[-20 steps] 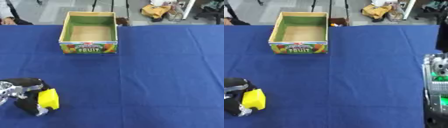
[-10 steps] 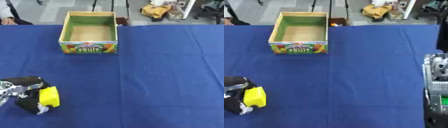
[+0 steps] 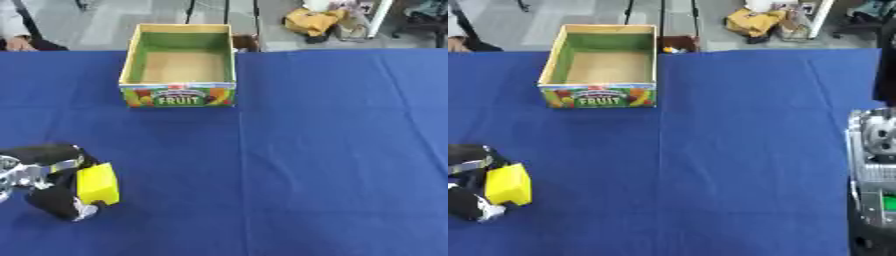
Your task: Pick up objects on the table and place them in the box.
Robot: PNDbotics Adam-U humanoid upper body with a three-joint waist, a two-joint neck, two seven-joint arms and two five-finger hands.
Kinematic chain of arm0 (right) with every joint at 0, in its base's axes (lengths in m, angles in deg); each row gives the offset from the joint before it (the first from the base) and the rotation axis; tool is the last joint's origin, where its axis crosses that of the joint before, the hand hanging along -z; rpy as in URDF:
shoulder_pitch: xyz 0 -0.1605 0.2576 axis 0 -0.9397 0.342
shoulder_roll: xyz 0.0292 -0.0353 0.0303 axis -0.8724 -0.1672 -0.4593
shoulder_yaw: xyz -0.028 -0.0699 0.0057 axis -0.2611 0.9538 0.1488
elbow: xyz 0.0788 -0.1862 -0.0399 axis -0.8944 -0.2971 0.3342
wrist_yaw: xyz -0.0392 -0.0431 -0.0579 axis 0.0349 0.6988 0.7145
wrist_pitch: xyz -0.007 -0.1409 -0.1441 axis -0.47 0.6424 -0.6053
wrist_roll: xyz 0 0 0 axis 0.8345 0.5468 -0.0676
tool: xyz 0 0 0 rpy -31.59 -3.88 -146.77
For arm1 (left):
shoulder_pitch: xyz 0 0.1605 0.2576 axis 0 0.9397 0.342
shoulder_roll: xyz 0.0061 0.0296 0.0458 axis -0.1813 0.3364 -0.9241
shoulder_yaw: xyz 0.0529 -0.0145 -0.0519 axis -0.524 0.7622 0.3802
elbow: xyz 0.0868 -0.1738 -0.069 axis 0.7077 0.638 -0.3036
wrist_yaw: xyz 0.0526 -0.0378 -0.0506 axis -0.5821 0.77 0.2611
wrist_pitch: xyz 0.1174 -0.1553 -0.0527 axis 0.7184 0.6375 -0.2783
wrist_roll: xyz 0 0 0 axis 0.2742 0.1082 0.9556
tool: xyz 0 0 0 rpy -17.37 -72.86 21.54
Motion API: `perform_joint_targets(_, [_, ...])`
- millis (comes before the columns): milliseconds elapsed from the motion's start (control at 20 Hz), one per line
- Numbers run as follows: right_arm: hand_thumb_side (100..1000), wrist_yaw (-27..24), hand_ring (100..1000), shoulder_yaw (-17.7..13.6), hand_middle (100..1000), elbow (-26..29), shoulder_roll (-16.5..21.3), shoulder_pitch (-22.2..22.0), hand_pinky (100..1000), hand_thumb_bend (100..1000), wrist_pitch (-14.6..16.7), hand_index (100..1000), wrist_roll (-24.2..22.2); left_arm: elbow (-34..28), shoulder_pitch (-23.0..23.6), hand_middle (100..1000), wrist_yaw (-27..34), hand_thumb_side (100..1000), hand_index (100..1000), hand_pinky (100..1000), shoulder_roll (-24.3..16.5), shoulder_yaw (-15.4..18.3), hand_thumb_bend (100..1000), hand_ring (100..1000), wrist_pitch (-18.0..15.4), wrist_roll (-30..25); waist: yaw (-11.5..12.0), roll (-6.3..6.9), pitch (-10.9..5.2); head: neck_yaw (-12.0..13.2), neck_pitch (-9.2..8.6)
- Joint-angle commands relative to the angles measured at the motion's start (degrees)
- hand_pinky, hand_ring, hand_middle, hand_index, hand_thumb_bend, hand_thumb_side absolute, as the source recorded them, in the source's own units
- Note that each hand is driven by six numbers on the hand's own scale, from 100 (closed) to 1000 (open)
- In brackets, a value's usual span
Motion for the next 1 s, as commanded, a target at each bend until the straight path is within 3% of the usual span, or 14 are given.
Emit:
perform_joint_targets(50, [1000, -0.09, 855, -0.19, 673, 0.83, 0.37, 0.62, 753, 100, 0.00, 864, 0.24, -2.39, -0.34, 482, 0.49, 493, 649, 447, -2.56, 2.37, 190, 496, 0.64, 0.79, 0.03, 0.20, -1.23, 0.06, -0.78])
perform_joint_targets(150, [1000, -0.05, 855, -0.17, 673, 0.83, 0.36, 0.63, 753, 100, 0.00, 864, 0.26, -3.79, -0.37, 481, 0.95, 498, 648, 447, -3.02, 3.31, 186, 495, 1.03, 1.19, 0.05, 0.25, -1.32, 0.12, -0.85])
perform_joint_targets(200, [1000, -0.02, 855, -0.16, 673, 0.83, 0.37, 0.62, 753, 100, 0.01, 864, 0.25, -4.58, -0.53, 481, 1.19, 546, 647, 447, -3.32, 3.86, 148, 497, 1.20, 1.44, 0.07, 0.29, -1.39, 0.15, -0.87])
perform_joint_targets(250, [1000, 0.00, 855, -0.14, 673, 0.83, 0.39, 0.61, 753, 100, 0.01, 864, 0.25, -5.34, -0.65, 480, 1.47, 501, 647, 446, -3.62, 4.38, 184, 498, 1.39, 1.64, 0.08, 0.33, -1.44, 0.17, -0.88])
perform_joint_targets(500, [1000, 0.07, 855, 0.04, 673, 0.83, 0.53, 0.52, 753, 100, 0.02, 863, 0.14, -8.70, -2.39, 477, 2.94, 513, 642, 446, -4.84, 7.31, 168, 497, 2.54, 2.98, 0.10, 0.67, -1.69, 0.40, -0.99])
perform_joint_targets(1000, [1000, 0.04, 855, 0.24, 670, 0.83, 1.01, 0.25, 752, 100, -0.02, 863, -0.14, -7.82, -8.53, 473, 4.43, 525, 638, 448, -4.98, 10.39, 145, 495, 4.34, 4.63, -0.10, 1.54, -1.57, 1.76, -1.70])
